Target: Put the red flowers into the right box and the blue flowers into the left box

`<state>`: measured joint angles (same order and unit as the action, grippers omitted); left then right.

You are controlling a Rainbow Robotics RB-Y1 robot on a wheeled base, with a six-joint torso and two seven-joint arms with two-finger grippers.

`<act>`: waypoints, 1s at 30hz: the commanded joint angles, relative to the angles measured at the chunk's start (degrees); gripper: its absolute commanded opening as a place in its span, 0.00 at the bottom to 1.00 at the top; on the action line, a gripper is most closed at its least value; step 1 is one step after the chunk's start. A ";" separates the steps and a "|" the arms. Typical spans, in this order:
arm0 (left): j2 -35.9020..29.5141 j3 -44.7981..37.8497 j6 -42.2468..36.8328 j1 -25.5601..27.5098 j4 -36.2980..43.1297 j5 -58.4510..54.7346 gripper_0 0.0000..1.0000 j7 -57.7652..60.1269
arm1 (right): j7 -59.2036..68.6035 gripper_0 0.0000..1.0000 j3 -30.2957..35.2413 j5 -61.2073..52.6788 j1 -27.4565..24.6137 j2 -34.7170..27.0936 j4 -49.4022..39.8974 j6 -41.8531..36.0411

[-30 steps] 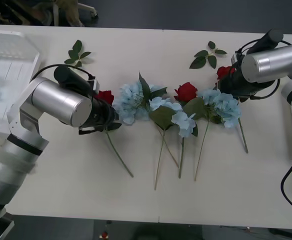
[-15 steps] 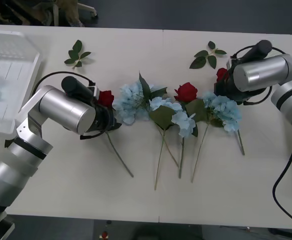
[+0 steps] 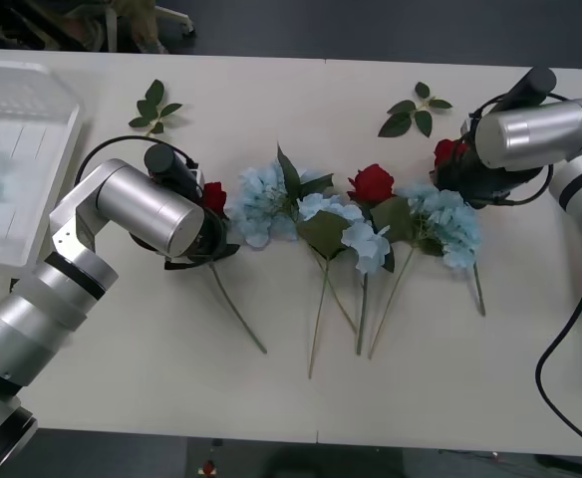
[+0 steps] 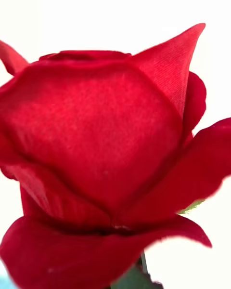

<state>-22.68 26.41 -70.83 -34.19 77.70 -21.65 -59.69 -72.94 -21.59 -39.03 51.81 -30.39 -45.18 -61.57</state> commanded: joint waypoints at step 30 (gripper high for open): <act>-3.95 -15.78 -9.51 0.62 25.22 -14.82 0.00 -11.41 | -31.12 0.00 31.08 16.88 -15.42 -21.64 -24.78 -21.14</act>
<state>-25.01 11.99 -80.22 -33.39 97.92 -33.90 -64.23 -101.54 8.41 -22.26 38.97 -50.22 -69.07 -84.30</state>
